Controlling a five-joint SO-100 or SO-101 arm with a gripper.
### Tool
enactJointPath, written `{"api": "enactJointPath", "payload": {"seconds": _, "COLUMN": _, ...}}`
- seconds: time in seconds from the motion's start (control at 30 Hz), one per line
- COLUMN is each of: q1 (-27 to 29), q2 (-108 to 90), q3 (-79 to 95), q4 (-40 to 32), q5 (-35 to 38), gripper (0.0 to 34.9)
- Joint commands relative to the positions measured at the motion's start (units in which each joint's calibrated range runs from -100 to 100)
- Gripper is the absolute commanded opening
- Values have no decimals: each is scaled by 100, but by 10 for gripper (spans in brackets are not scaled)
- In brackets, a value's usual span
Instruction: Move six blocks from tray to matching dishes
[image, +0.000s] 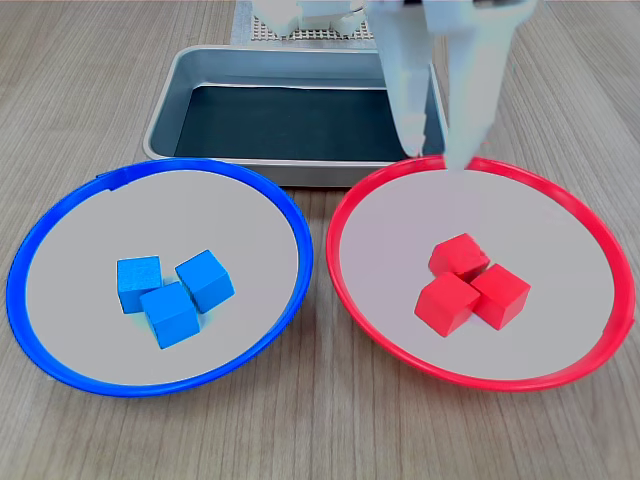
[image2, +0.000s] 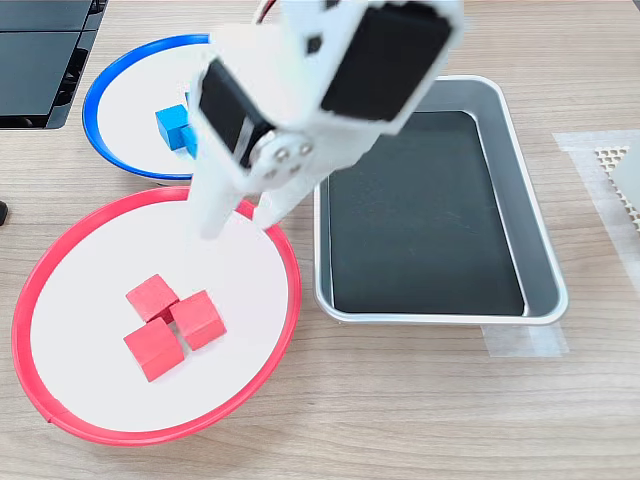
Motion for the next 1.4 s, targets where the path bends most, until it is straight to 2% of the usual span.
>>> {"api": "enactJointPath", "payload": {"seconds": 0.0, "q1": 343, "q2": -1846, "q3": 1510, "q4": -604, "q5": 49, "gripper": 3}}
{"api": "enactJointPath", "payload": {"seconds": 0.07, "q1": 889, "q2": -3441, "q3": 3103, "q4": -1454, "q5": -278, "gripper": 1}}
{"api": "enactJointPath", "payload": {"seconds": 0.2, "q1": 1642, "q2": -5471, "q3": 5425, "q4": -2717, "q5": -835, "gripper": 1}}
{"api": "enactJointPath", "payload": {"seconds": 0.27, "q1": 1783, "q2": -6520, "q3": 6544, "q4": -2940, "q5": -855, "gripper": 1}}
{"api": "enactJointPath", "payload": {"seconds": 0.47, "q1": 1765, "q2": -8891, "q3": 8465, "q4": -2445, "q5": -923, "gripper": 1}}
{"api": "enactJointPath", "payload": {"seconds": 0.6, "q1": 1642, "q2": -9403, "q3": 8902, "q4": -2230, "q5": -933, "gripper": 1}}
{"api": "enactJointPath", "payload": {"seconds": 0.8, "q1": 1595, "q2": -10000, "q3": 8902, "q4": -1331, "q5": -952, "gripper": 1}}
{"api": "enactJointPath", "payload": {"seconds": 0.93, "q1": 1642, "q2": -10000, "q3": 8902, "q4": -1025, "q5": -957, "gripper": 1}}
{"api": "enactJointPath", "payload": {"seconds": 1.37, "q1": 1548, "q2": -10000, "q3": 8902, "q4": -967, "q5": -874, "gripper": 3}}
